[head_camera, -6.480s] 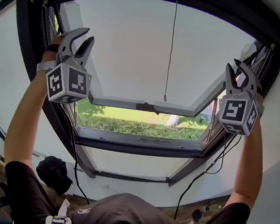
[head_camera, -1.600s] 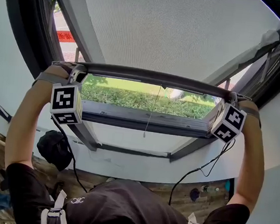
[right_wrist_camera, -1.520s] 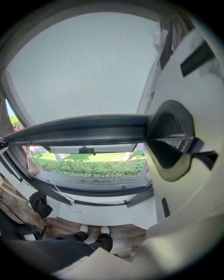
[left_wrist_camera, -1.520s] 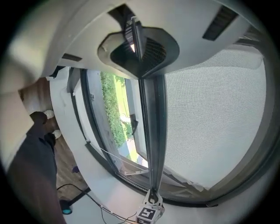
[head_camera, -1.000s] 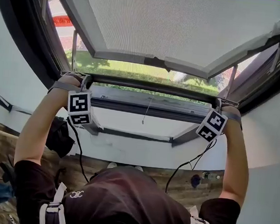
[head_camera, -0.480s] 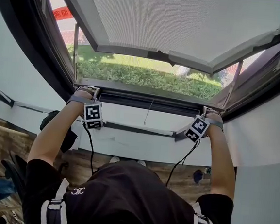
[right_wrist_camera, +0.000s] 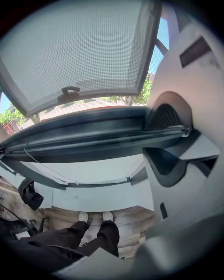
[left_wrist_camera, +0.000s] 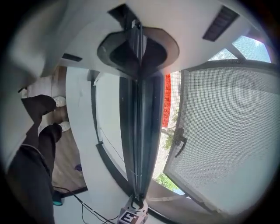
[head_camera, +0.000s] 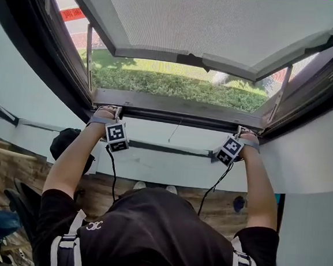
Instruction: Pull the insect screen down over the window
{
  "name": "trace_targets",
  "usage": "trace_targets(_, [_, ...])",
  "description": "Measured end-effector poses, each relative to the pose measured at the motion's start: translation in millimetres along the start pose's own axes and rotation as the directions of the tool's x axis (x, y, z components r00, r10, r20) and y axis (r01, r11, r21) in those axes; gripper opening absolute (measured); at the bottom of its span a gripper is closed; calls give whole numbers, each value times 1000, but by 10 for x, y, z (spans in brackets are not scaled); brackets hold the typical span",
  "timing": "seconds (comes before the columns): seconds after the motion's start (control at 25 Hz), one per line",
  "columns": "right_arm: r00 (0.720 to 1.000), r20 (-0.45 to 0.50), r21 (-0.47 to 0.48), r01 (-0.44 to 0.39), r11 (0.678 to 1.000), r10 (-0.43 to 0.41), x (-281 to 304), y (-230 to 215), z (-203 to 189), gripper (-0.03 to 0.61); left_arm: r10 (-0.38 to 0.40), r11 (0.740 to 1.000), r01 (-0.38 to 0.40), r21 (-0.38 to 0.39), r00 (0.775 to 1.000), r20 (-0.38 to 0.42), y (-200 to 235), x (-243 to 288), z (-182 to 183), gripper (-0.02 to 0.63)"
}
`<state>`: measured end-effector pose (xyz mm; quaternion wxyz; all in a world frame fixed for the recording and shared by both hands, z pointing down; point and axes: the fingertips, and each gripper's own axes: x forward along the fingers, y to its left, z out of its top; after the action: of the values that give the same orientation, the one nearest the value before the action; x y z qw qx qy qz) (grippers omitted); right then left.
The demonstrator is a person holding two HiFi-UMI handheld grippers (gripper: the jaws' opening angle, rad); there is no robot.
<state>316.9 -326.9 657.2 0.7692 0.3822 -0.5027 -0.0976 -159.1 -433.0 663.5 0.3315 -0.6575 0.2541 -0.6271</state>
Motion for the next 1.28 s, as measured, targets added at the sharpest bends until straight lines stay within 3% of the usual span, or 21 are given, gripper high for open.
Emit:
trace_targets(0.2, [999,-27,31,-20,999,21,102,160,13,204,-52,998,52,-21,999,-16,-107,51,9,26])
trace_targets(0.56, [999,-20,32,-38,999,38,80,196,24,232,-53,997,53,-60,999,10,-117,50,3,17])
trace_targets(0.68, [998,0,46,-55,997,55,81,214,34,249,-91,993,92,-71,996,19,-142,45,-28,20])
trace_targets(0.76, [998,7,53,-63,997,62,91,213,26,256,-172,981,174,-84,985,32,-230,48,-28,33])
trace_targets(0.84, [998,8,59,-68,996,68,100,195,21,256,-273,957,276,-88,961,47,-336,26,9,251])
trace_targets(0.88, [998,6,60,-70,996,69,103,190,21,256,-287,953,290,-85,957,49,-344,21,17,251])
trace_targets(0.96, [998,5,56,-67,996,67,112,198,26,256,-251,965,254,-73,967,48,-326,87,-17,201])
trace_targets(1.28, [998,43,83,-45,996,41,92,218,131,283,-188,979,188,-72,982,15,-412,126,-42,254])
